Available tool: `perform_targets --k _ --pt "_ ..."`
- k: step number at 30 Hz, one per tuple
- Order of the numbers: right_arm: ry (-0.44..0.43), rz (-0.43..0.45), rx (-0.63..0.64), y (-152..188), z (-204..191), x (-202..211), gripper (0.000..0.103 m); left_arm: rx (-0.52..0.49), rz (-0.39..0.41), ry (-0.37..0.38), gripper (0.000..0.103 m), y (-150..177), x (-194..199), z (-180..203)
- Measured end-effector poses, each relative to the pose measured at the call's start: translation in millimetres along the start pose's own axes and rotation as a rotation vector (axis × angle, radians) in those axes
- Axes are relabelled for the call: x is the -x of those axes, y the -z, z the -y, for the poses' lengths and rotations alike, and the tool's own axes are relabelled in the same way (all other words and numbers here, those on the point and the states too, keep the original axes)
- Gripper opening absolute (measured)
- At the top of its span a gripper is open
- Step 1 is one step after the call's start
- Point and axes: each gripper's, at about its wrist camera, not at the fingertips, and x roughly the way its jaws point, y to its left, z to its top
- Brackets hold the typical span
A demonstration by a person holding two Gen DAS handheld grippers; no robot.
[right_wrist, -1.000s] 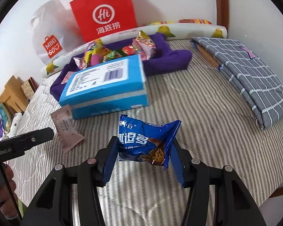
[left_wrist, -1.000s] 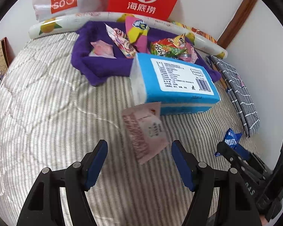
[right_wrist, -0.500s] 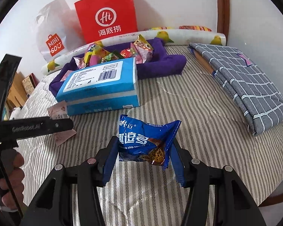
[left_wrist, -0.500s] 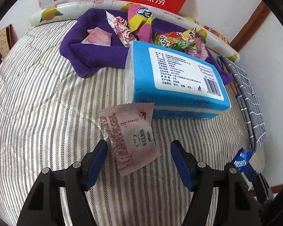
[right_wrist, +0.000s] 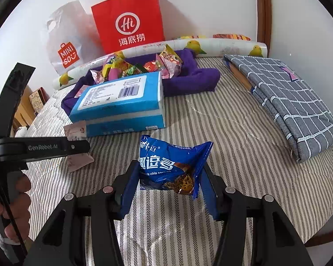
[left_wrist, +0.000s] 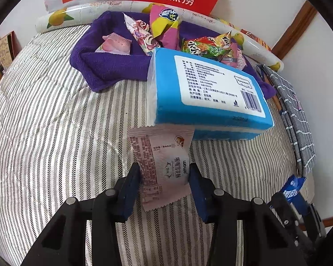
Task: Organize snacks
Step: 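Grasp the pink-white candy packet with the left gripper while the right gripper holds the blue bag, then carry the candy packet and blue bag over the purple towel with both grippers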
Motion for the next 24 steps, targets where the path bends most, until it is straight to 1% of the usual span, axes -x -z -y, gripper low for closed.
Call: perform_targets --k 2,4,14,24 --pt "0.001 0.008 0.004 0 -1 3 0.053 -0.009 0.004 0.013 0.04 3 3 -1" --pt "0.003 0.012 0.009 1 -3 5 0.053 -0.02 0.015 0.023 0.037 7 8 0" --pt "0.011 0.027 0.034 2 -11 19 0.053 -0.092 0.088 0.1 0.036 24 43 6" --pt "0.018 0.035 0.069 -6 -25 43 0.053 -0.13 0.133 0.164 0.036 17 78 16"
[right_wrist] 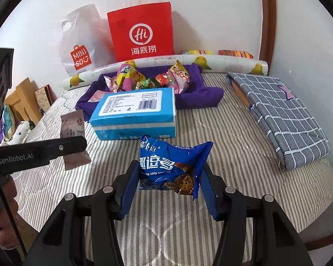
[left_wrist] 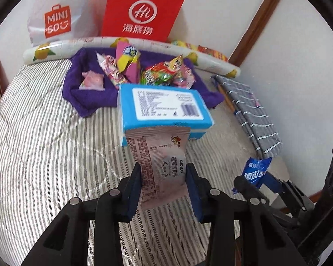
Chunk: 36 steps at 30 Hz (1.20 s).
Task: Organize snacks
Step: 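Carry the candy packet and blue bag over the purple towel with both grippers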
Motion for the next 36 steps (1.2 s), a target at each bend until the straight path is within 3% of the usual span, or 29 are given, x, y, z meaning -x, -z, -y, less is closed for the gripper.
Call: perform_targets --k 13,26,36 --pt "0.014 0.049 0.071 -43 -19 22 0.053 -0.017 0.069 0.017 0.037 -35 32 -2" --pt "-0.003 0.033 0.1 -82 -20 24 0.053 -0.015 0.091 -0.036 0.037 -64 36 -9" --pt "-0.012 0.017 0.103 -100 -8 15 0.053 -0.007 0.123 -0.026 0.037 -83 36 -5"
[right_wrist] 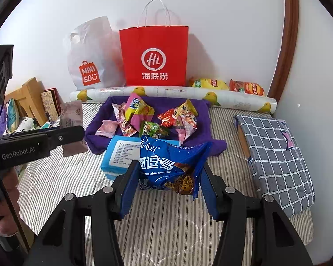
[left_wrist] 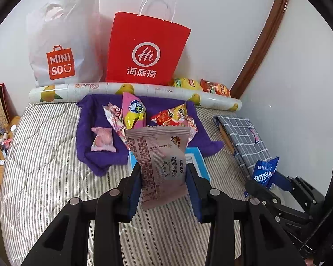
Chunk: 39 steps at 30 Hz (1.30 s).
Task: Organize snacks
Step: 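Carry the candy packet and blue bag over the purple towel with both grippers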
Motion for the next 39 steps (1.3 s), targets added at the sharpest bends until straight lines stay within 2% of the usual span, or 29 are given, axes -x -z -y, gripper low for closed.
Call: perform_targets --k 11,22,39 --pt "0.014 0.011 -0.018 -22 10 -15 0.053 -0.032 0.003 0.022 0.037 -25 -10 5" --pt "0.019 0.032 -0.032 -53 19 -29 0.053 -0.04 0.018 0.006 0.037 -57 -21 -4" --pt "0.023 0.02 0.002 -96 22 -83 0.053 0.042 0.0 -0.041 0.036 -103 -63 -43"
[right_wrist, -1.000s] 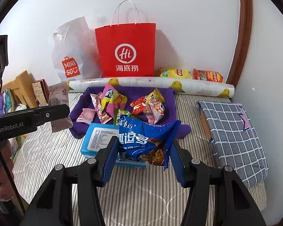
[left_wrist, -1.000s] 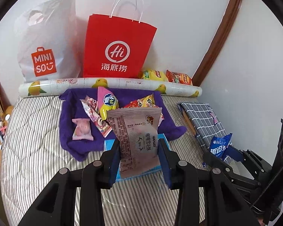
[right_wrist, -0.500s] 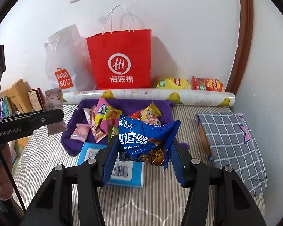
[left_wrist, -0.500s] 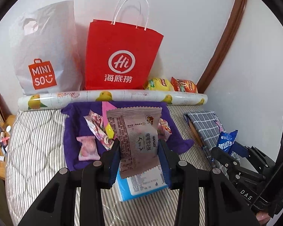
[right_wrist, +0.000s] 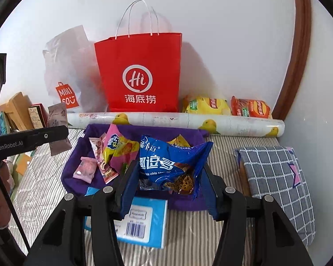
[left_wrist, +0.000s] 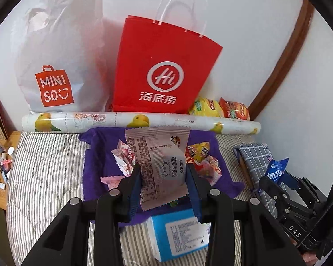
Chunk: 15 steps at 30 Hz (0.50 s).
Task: Organize snacks
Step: 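Carry the candy packet and blue bag over the purple towel with both grippers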
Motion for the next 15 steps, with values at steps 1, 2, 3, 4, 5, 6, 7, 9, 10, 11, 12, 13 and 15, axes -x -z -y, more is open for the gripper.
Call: perform_targets --k 1,2,3,4,5,6,7,9,10,11,12,13,15 --pt "0.0 0.001 0.001 -3 1 -4 0.053 0.005 -0.002 -0.001 0.036 -3 -3 -2" --pt "0.0 0.002 0.001 -5 1 -6 0.053 0.008 -0.002 -0.002 0.036 -5 -6 -4" --pt "0.001 0.003 0.002 -7 2 -9 0.053 0.01 -0.002 -0.003 0.036 -7 -8 -6" --pt "0.0 0.003 0.002 -10 2 -13 0.053 0.013 -0.002 -0.005 0.036 -9 -11 -8" --pt "-0.004 0.004 0.002 -14 3 -16 0.053 0.016 -0.002 -0.006 0.037 -11 -14 -10" --pt "-0.007 0.003 0.003 -17 3 -20 0.053 0.022 -0.002 -0.006 0.037 -14 -16 -13" --pt "-0.008 0.003 0.004 -20 3 -23 0.053 0.03 -0.003 -0.007 0.037 -16 -20 -16" --pt "-0.009 0.008 0.006 -25 3 -28 0.053 0.045 -0.006 -0.004 0.037 -20 -27 -22" --pt "-0.017 0.012 0.007 -28 3 -33 0.053 0.053 -0.008 -0.001 0.037 -21 -30 -24" --pt "-0.021 0.012 0.006 -30 4 -36 0.053 0.06 -0.009 0.001 0.037 -23 -33 -27" --pt "-0.024 0.009 0.002 -31 4 -41 0.053 0.07 -0.011 0.001 0.036 -24 -36 -30" --pt "-0.026 0.002 0.001 -33 3 -47 0.053 0.079 -0.015 -0.004 0.036 -25 -41 -34" --pt "-0.03 -0.01 0.013 -35 0 -58 0.053 0.089 -0.023 -0.007 0.037 -27 -47 -39"
